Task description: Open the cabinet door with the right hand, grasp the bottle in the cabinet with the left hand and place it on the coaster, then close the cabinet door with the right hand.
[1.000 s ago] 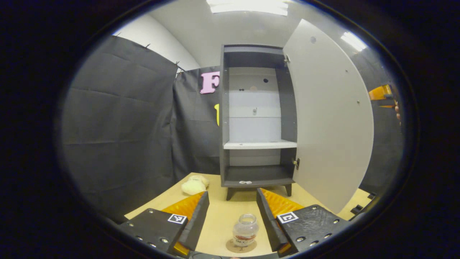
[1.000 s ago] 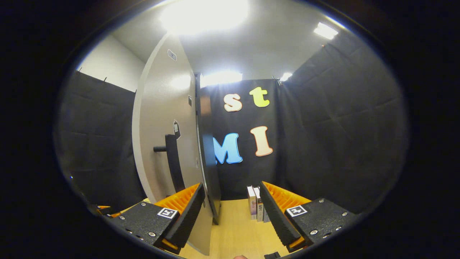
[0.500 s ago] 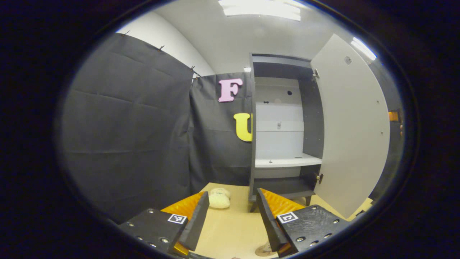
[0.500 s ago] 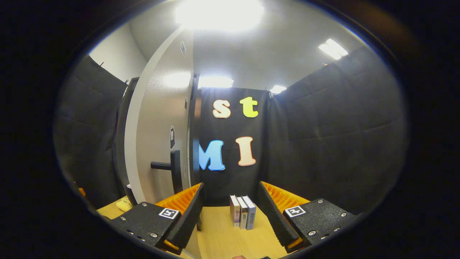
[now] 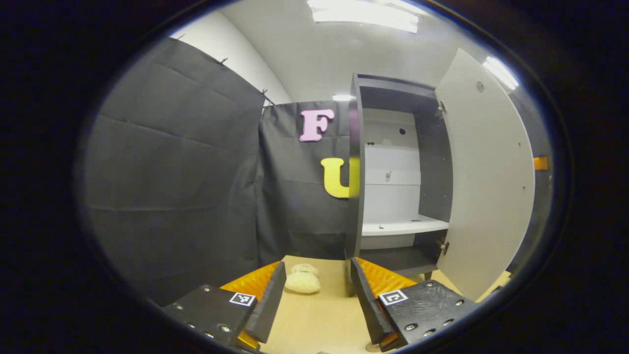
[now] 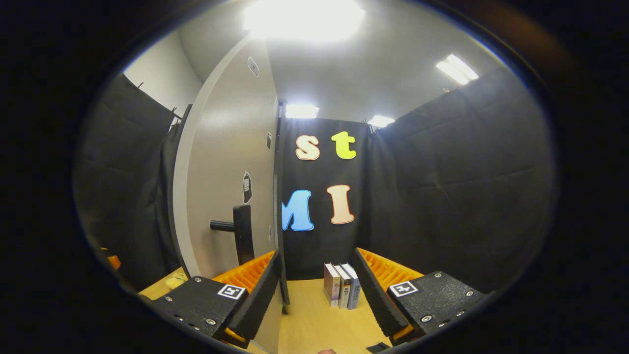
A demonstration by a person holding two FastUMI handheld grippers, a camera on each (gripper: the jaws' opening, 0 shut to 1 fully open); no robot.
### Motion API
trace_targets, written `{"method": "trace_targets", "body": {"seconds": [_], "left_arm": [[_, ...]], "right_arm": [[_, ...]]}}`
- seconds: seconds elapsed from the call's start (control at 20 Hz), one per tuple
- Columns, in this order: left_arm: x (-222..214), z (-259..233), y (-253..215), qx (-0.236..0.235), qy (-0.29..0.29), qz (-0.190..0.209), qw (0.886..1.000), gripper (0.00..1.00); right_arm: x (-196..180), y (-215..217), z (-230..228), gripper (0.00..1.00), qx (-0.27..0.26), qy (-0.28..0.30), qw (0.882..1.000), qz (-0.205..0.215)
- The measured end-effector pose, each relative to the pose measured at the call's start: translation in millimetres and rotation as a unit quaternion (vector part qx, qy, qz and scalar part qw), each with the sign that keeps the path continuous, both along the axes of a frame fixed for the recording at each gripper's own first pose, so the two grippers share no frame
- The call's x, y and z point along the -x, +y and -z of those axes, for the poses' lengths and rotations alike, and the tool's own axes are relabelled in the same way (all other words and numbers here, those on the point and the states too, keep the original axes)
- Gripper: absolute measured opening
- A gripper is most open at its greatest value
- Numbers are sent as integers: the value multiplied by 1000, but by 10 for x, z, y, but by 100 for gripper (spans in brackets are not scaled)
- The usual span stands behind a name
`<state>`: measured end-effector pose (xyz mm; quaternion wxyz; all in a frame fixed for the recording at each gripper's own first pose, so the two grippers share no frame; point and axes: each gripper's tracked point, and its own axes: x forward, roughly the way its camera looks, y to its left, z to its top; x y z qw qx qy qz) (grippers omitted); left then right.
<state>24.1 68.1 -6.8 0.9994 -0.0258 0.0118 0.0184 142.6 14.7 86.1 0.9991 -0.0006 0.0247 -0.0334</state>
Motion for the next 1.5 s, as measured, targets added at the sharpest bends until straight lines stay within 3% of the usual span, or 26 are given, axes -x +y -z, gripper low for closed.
{"method": "trace_targets", "body": {"seconds": [0.05, 0.1, 1.0, 1.25, 1.5], "left_arm": [[-1, 6, 33, -1, -1, 3, 1000, 76], [-11, 14, 80, -3, -2, 5, 1000, 80], [54, 300, 1070, -3, 8, -24, 1000, 80], [88, 362, 1264, -5, 11, -34, 999, 80], [156, 402, 1426, -2, 12, -37, 999, 80]], "right_arm": [[13, 87, -6, 90, 0, -1, 1000, -2], [2, 117, -1, 91, 1, -1, 1000, -6], [-235, 1566, -5, 91, 5, -8, 998, -56], [-391, 2023, -11, 92, -17, -19, 996, -89], [-446, 2173, -61, 93, -34, -31, 995, -84]]}}
